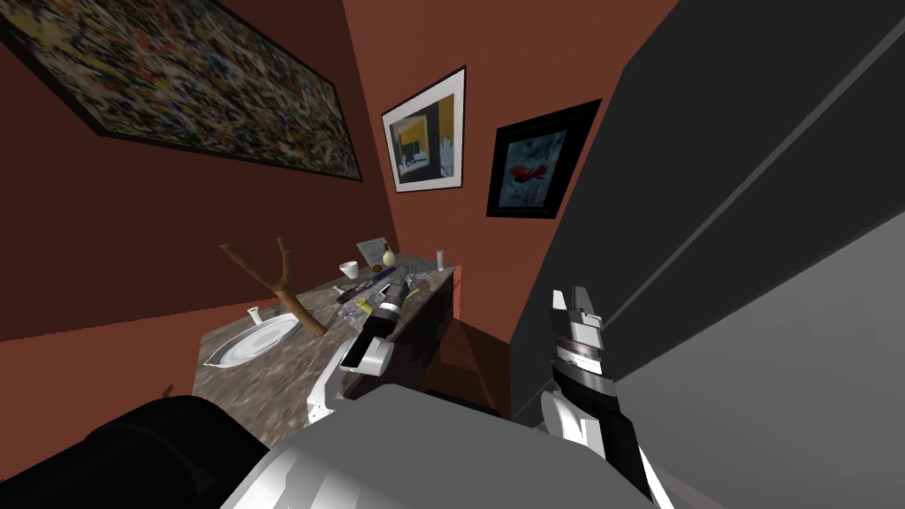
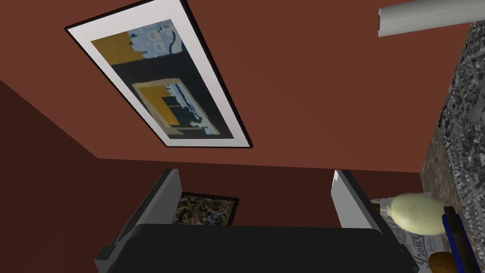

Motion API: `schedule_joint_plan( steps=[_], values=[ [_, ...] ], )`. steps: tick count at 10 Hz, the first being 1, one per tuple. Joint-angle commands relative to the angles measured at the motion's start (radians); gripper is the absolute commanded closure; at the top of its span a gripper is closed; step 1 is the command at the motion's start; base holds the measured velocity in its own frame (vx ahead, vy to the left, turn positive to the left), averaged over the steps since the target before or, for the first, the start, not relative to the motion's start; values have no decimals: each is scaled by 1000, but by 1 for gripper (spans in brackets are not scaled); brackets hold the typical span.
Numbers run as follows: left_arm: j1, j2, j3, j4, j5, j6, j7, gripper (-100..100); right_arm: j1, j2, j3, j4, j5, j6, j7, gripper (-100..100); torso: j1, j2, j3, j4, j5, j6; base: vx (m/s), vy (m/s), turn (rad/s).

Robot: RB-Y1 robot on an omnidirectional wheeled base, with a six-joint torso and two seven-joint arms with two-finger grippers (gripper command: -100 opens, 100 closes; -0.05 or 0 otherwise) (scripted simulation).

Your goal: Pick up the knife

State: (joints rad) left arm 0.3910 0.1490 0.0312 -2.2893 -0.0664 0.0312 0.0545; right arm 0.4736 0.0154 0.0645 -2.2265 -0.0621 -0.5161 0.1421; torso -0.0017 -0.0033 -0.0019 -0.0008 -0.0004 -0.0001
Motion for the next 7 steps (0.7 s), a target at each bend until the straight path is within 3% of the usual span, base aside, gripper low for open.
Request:
schedule_joint_plan(
  steps=[1, 2, 7],
  values=[
    [-7, 2, 2, -1, 1, 50, 10, -100, 0, 0, 0, 0, 0, 0, 0, 0, 0, 0, 0, 0, 0, 0, 63, -38, 10],
    [-7, 2, 2, -1, 1, 57, 10, -100, 0, 0, 0, 0, 0, 0, 0, 0, 0, -1, 0, 0, 0, 0, 29, -22, 2],
    [-33, 9, 16, 3, 5, 190, 48, -100, 0, 0, 0, 0, 0, 0, 0, 0, 0, 1, 0, 0, 0, 0, 44, -39, 11]
  ],
)
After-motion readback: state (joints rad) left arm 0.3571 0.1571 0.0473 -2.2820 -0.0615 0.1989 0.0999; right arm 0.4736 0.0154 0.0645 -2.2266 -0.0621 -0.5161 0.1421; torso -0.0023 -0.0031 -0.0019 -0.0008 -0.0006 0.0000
